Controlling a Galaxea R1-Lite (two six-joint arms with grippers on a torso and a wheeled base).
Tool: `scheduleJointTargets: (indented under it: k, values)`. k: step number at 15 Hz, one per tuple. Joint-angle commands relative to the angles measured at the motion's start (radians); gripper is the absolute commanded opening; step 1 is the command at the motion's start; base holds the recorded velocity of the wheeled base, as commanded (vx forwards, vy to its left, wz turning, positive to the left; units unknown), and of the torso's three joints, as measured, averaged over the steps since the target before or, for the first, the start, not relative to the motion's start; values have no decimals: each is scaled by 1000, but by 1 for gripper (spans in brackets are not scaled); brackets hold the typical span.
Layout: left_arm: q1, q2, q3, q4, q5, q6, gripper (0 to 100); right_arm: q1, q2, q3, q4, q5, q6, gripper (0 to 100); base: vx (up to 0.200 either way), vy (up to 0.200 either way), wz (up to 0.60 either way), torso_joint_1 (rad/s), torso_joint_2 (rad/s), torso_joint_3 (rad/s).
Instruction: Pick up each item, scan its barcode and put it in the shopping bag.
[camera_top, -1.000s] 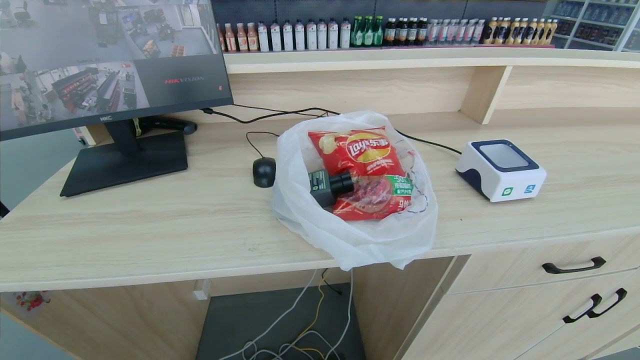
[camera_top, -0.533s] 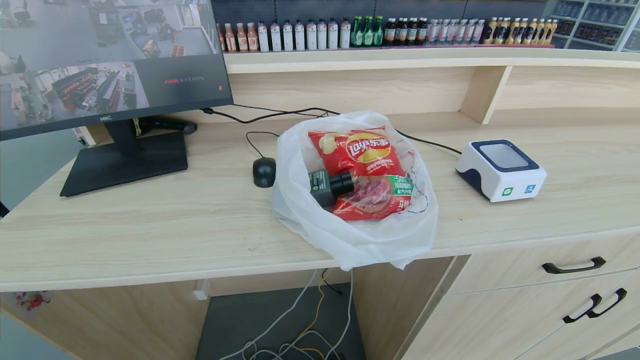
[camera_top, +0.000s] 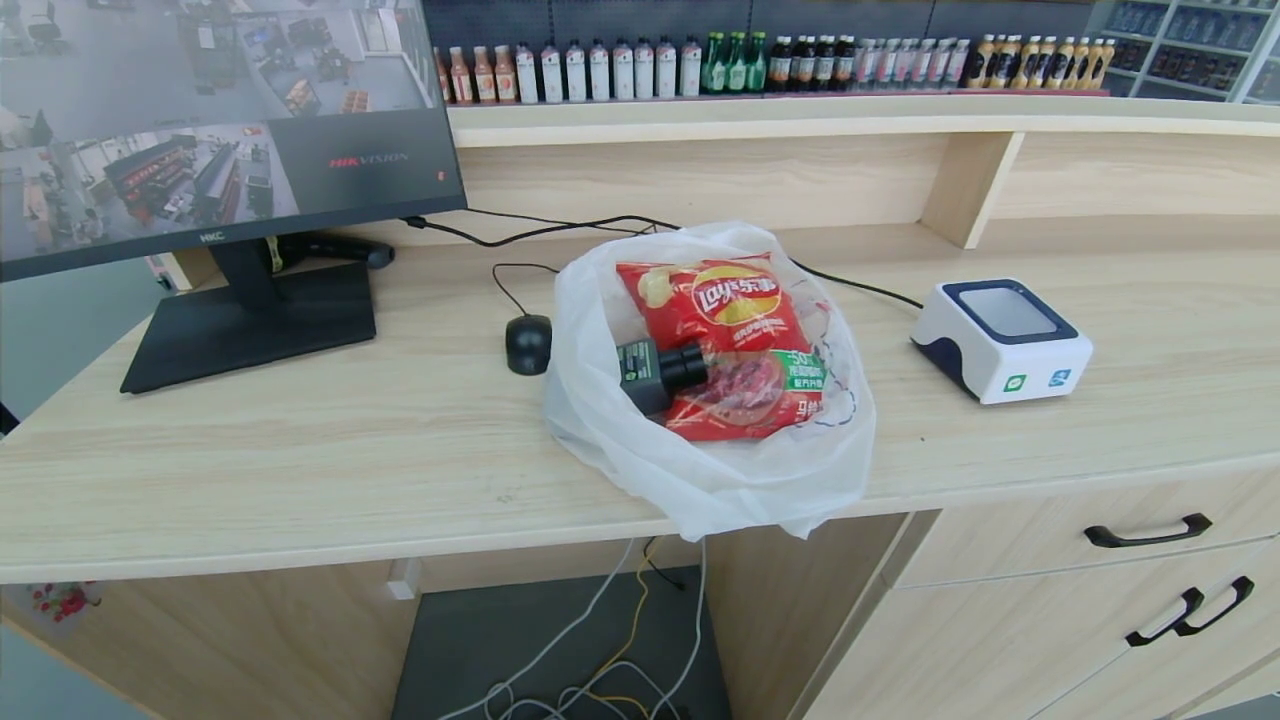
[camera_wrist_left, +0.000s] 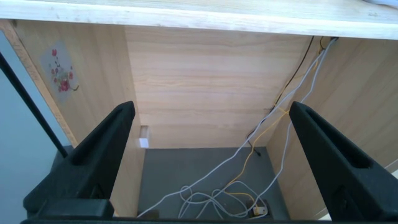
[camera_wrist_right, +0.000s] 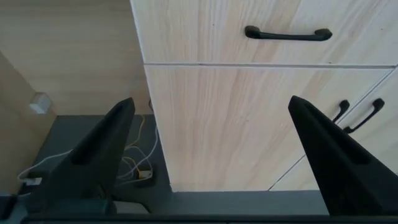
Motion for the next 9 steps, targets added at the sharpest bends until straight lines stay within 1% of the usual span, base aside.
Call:
scheduleJointTargets:
  k: [1,2,3,5,6,9]
  values:
    - [0,0,0,0,0,1,100,11,-57,2,-3,-4,-20,100,0,0,0,0,0,0]
    - [-2,0,0,0,2,4,100,-7,-80,0,1,-28,34,100,0,0,0,0,0,0]
    - [0,0,0,0,0,4,100,-7,-78,0,1,-86,86,100,0,0,0,0,0,0]
    - [-2,0,0,0,0,6,100,-6,-78,0,1,-74,17,100,0,0,0,0,0,0]
    - [0,0,0,0,0,4,100,-6,-80,0,1,-71,38,100,0,0,0,0,0,0]
    - [0,0,0,0,0,1,100,-6,-78,0,1,-71,29,100,0,0,0,0,0,0]
